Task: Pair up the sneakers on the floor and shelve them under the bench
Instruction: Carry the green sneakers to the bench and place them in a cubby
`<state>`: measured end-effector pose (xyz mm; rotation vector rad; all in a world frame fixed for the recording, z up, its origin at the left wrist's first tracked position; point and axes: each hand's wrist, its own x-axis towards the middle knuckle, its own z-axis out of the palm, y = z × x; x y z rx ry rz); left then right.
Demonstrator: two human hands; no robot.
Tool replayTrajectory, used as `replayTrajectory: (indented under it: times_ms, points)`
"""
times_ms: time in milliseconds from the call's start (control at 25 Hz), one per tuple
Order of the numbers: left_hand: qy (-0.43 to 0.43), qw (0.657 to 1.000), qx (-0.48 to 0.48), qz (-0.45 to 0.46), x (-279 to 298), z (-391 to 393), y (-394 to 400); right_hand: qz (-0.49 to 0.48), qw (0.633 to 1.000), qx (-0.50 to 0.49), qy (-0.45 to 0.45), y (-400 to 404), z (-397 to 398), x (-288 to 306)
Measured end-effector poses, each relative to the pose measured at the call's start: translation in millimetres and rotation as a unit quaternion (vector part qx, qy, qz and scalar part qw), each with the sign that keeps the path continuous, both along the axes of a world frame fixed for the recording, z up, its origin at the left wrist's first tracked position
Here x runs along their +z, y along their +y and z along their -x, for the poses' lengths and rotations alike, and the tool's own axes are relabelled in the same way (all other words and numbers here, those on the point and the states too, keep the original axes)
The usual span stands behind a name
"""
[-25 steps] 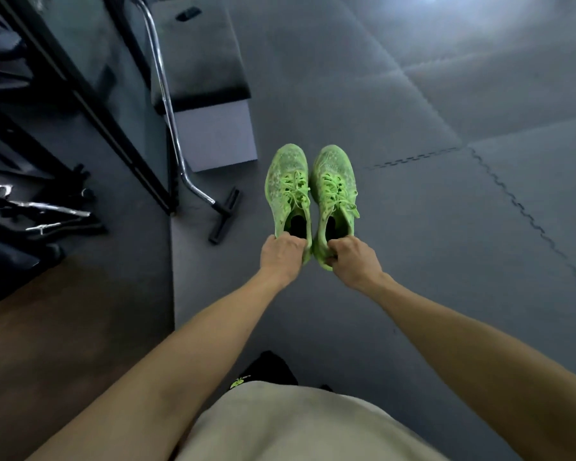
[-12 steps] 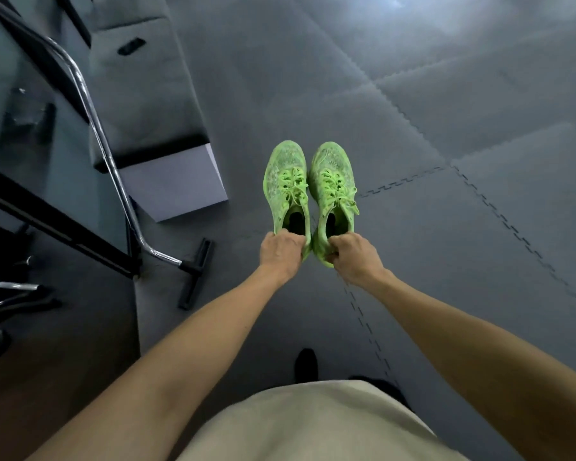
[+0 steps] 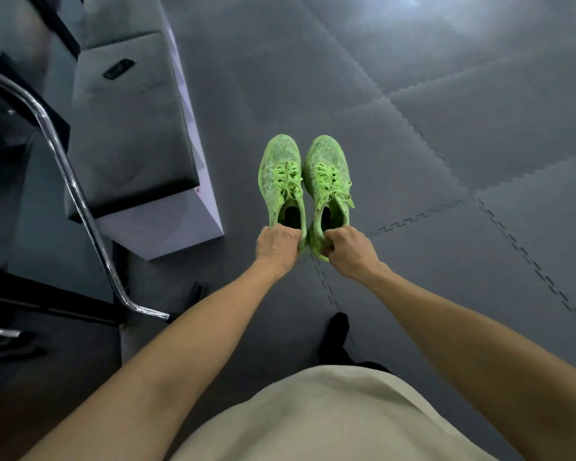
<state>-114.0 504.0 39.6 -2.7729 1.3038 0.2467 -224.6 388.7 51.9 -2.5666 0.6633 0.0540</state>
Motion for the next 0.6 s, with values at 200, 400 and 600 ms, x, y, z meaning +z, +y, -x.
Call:
replayTrajectory:
  times_ms: [200,400,600]
  points:
    - [-0.004,0.999,0.032,0.017,14.7,-85.9,-83.6,0.007,0.999,0.032,0.008,-91.3,-96.9,8.3]
    - [0.002,0.998,0.051,0.030,13.6,-186.1,-158.5,0.020,0.999,0.046,0.015,-167.9,-201.4,8.6]
    - [0.007,0.999,0.039,0.035,-1.0,-307.9,-230.1,0.026,0.999,0.035,0.013,-237.7,-319.3,-2.8]
